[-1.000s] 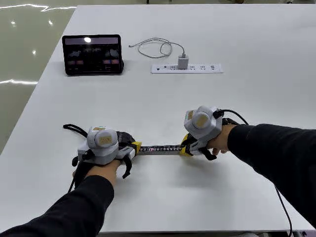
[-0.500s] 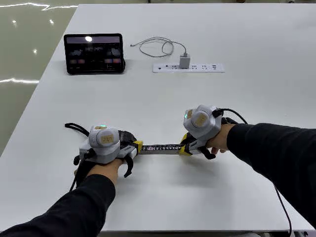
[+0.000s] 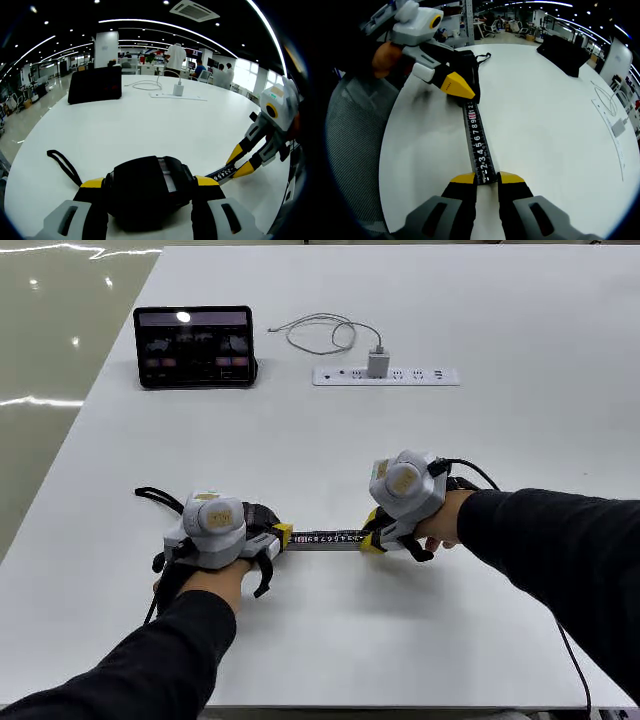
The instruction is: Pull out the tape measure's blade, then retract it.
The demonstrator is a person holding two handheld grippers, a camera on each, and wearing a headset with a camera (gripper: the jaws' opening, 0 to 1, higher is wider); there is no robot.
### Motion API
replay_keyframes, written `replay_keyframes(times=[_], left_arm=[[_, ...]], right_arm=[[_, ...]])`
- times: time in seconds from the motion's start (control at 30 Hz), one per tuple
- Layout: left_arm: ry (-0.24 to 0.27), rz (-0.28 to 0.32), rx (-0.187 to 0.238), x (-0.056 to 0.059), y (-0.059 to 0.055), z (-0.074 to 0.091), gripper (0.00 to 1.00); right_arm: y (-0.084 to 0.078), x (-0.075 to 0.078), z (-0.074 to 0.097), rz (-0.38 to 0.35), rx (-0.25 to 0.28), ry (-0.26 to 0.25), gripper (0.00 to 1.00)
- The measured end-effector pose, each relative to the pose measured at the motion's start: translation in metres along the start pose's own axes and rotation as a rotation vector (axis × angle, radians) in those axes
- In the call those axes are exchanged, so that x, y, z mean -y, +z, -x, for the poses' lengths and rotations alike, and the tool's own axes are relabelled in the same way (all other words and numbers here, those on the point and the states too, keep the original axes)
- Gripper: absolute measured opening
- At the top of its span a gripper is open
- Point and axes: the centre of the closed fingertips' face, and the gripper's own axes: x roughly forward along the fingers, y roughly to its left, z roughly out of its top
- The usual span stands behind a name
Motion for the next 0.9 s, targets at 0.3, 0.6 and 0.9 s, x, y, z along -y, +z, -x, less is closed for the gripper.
replay_keyframes(times=[0.3,0.6,0.9], left_arm=[[-0.001,0.001,0.0,0.0002,0.0,-0.0004,0.64],[-0.002,0.004,-0.001,0.0002,-0.0003,-0.0004,0.64],[-0.005,0.008,-0.004,-0.0002,-0.0005,-0.0003,0.64]], right_arm=[[0.0047,-0.0011,-0.003,-0.008,0.007,-0.002,0.12],[0.0068,-0.0023,-0.0048,0.0,0.006,-0.003,0.12],[0.0088,-0.0028,-0.0056,-0.003,0.005,-0.002,0.12]])
